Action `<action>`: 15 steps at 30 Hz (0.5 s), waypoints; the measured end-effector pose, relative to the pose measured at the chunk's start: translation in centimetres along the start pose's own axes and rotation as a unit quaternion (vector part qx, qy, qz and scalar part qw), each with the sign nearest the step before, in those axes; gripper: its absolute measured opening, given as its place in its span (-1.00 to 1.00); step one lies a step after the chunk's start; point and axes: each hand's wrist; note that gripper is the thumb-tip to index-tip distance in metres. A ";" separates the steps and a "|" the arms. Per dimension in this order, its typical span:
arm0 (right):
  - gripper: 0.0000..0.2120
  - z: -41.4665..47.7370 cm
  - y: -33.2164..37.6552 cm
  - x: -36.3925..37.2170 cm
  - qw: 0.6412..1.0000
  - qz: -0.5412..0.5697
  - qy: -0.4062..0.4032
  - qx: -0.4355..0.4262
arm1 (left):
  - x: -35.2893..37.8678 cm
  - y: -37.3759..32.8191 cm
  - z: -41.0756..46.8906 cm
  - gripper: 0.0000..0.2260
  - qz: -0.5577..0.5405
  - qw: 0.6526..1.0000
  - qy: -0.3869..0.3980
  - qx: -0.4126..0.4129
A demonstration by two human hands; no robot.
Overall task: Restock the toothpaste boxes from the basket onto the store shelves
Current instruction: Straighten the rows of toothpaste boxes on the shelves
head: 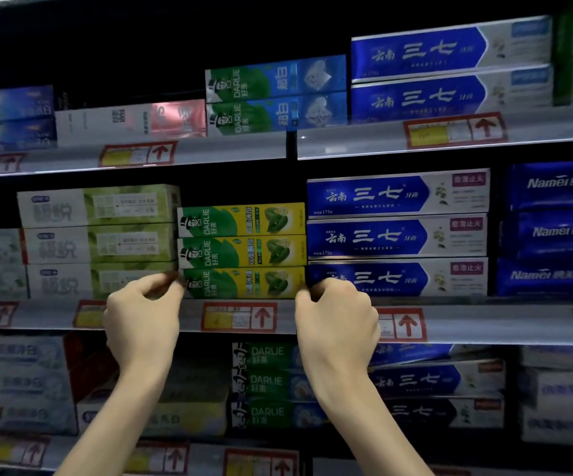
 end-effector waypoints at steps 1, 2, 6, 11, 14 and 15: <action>-0.75 0.1 0.0 0.0 1.000 0.003 0.001 0.006 | 0.1 0.1 0.1 -0.79 -0.009 1.000 0.002 -0.005; -0.75 0.1 0.1 0.0 1.000 0.007 0.002 0.011 | 0.1 0.2 0.2 -0.81 -0.017 1.000 0.005 -0.009; -0.78 0.3 0.5 -0.1 1.000 0.014 0.005 0.026 | 0.1 0.2 0.3 -0.84 -0.042 0.999 0.012 -0.016; -0.81 0.5 0.7 0.0 0.999 0.007 0.005 0.040 | 0.1 0.4 0.3 -0.84 -0.057 0.998 0.019 -0.022; -0.79 0.3 0.7 -0.2 0.999 -0.001 0.010 0.033 | 0.1 0.4 0.1 -0.81 -0.065 0.998 0.020 -0.019; -0.79 0.2 0.7 -0.5 1.000 0.002 0.014 0.026 | 0.1 0.4 -0.1 -0.81 -0.066 0.998 0.015 -0.018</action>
Point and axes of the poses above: each hand's wrist, its own z-axis towards the middle knuckle, its own x-axis out of the palm, y = z × x
